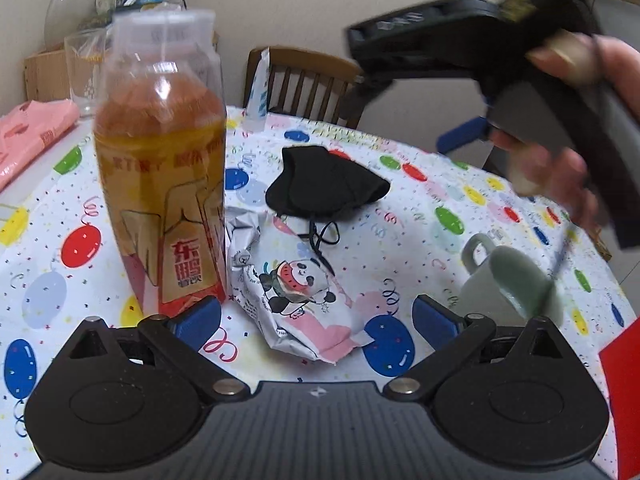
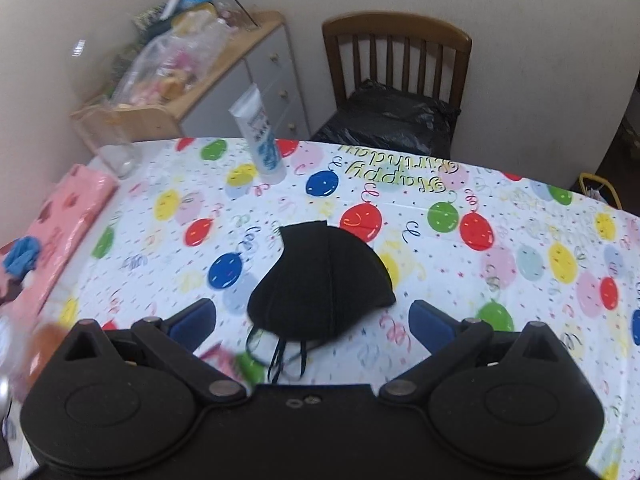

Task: Organize soft objects
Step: 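Close the left tool on the panda foil bag while the right tool grasps the black mask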

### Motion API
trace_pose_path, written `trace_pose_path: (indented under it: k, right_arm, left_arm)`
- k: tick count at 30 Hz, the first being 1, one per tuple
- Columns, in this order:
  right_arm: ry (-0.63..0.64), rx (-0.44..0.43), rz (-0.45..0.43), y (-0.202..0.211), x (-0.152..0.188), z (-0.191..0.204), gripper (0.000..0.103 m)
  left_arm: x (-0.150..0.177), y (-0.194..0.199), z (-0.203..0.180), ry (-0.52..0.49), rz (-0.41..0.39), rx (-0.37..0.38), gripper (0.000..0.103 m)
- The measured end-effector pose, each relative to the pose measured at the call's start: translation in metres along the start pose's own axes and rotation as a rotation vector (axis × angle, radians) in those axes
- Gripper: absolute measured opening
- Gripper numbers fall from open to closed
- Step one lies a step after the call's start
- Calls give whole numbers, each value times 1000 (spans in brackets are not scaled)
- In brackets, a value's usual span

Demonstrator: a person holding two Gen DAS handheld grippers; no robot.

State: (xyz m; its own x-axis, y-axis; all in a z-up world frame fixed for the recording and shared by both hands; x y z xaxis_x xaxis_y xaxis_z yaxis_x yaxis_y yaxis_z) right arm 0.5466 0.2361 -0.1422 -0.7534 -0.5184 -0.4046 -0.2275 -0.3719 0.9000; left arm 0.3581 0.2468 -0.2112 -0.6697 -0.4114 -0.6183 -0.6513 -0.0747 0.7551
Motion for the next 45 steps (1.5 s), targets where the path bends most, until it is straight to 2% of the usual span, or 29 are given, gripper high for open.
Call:
trace_pose_path:
  k: [4,10,17,19,23,24,26,29,32,34,35,37,40,45]
  right_arm:
    - [-29,43,22,-33,-15,-5,103]
    - [-46,79,75,-75,-20,-8,103]
    - [-28,112,95,-101,-21,-4,102]
    - [-16,118,97,-105,-21,-2,99]
    - [0,146,100,-110,-18,-2,93]
    - [2,153,100,-111,-17,-2,92]
    - [14,169,101,-111,-15,-2,88]
    - [49,196,98,-110,-12,0,80]
    - [57,196,94,-107,-11,1,68]
    - [58,198,94,-104,-11,1,52]
    - [57,198,96,-103,-10,1,50]
    - [56,201,97,-99,-8,0,36]
    - [37,178,94,-92,-5,-2,29]
    - [18,134,68,-70,-1,0,25]
  left_arm:
    - [1,-13,-1,2,12,3,103]
    - [6,-29,-4,0,40,0,102]
    - [3,-42,-5,10,42,-19,102]
    - [3,-46,-5,20,50,-31,101]
    - [1,-49,-3,41,54,-55,93]
    - [1,-50,-2,49,57,-59,88]
    - [1,-53,-1,61,68,-67,78]
    - [-3,-55,-2,61,65,-85,72]
    - [-4,-56,0,73,69,-96,61]
    - [-6,-55,2,83,64,-103,52]
    - [-7,-54,3,93,59,-96,50]
    - [-10,-52,5,109,61,-82,42]
    - [-13,-50,9,127,55,-79,39]
    - [-14,-45,11,122,41,-80,36]
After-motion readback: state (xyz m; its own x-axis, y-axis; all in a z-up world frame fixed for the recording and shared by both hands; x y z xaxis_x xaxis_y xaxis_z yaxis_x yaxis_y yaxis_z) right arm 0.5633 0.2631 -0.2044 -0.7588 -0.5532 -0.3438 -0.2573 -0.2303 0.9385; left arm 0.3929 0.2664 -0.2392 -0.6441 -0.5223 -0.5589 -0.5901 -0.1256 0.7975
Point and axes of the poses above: each gripper's, at about its wrist camera, not at the fingertips, and y roughly against the way its jaws point, z to its left, x to its underside, the point moved 10 cm from there along -y, roughly the way its jaws point, and after that the axes turned 8 degrees about z, right-handed, at the moved point
